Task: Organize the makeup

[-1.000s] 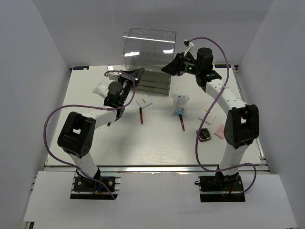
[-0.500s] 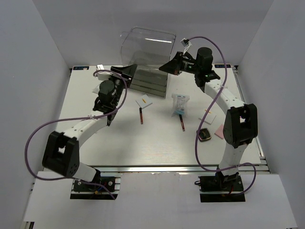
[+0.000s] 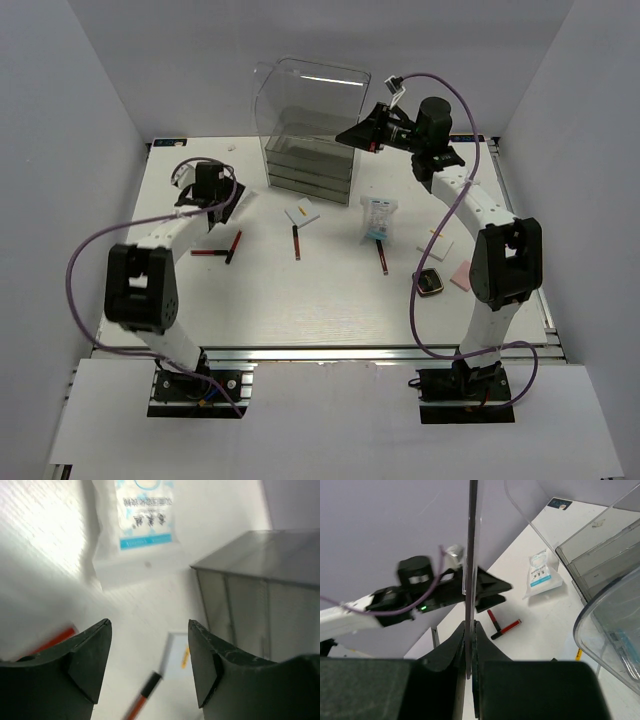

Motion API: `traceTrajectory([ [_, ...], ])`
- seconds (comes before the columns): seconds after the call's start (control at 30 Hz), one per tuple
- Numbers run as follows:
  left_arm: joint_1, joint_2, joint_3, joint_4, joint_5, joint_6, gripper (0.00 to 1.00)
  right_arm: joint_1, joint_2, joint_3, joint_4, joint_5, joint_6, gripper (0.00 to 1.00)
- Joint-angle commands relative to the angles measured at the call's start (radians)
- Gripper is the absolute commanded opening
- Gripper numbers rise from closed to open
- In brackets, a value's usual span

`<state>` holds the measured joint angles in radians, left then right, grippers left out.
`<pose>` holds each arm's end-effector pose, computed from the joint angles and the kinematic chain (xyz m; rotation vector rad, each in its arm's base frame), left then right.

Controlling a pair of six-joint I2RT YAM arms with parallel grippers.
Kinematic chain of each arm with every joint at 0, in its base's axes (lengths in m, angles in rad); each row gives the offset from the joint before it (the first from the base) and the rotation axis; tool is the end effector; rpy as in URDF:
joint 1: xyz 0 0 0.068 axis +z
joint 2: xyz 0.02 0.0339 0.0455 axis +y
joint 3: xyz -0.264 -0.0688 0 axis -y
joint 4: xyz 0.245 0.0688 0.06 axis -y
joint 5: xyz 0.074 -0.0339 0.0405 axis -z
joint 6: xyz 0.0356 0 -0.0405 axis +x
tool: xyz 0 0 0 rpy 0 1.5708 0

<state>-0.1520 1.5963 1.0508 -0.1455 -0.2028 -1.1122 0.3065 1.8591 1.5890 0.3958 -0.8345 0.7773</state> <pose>0.3482 -0.0461 0.2322 -1.1507 1.9731 -0.4472 0.4157 0.1592 0.3713 -0.3824 1.6294 1.4427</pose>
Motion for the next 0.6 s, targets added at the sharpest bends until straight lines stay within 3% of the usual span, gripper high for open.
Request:
traceTrajectory([
  [0.0,0.040,0.126,0.218,-0.179,-0.007,0.139,0.72,-0.026,-0.086,0.032,0.118,0.003,0.022,0.08],
  [0.1,0.068,0.286,0.395,-0.284,-0.038,0.179,0.74,-0.026,-0.087,0.031,0.114,-0.002,0.025,0.08],
  [0.23,0.095,0.399,0.520,-0.351,-0.069,0.192,0.75,-0.027,-0.092,0.023,0.110,-0.006,0.025,0.08],
  [0.43,0.134,0.501,0.615,-0.431,-0.095,0.183,0.75,-0.035,-0.095,0.016,0.112,-0.006,0.028,0.07],
  [0.57,0.146,0.528,0.614,-0.375,-0.063,0.177,0.74,-0.040,-0.092,0.014,0.107,-0.009,0.030,0.07],
])
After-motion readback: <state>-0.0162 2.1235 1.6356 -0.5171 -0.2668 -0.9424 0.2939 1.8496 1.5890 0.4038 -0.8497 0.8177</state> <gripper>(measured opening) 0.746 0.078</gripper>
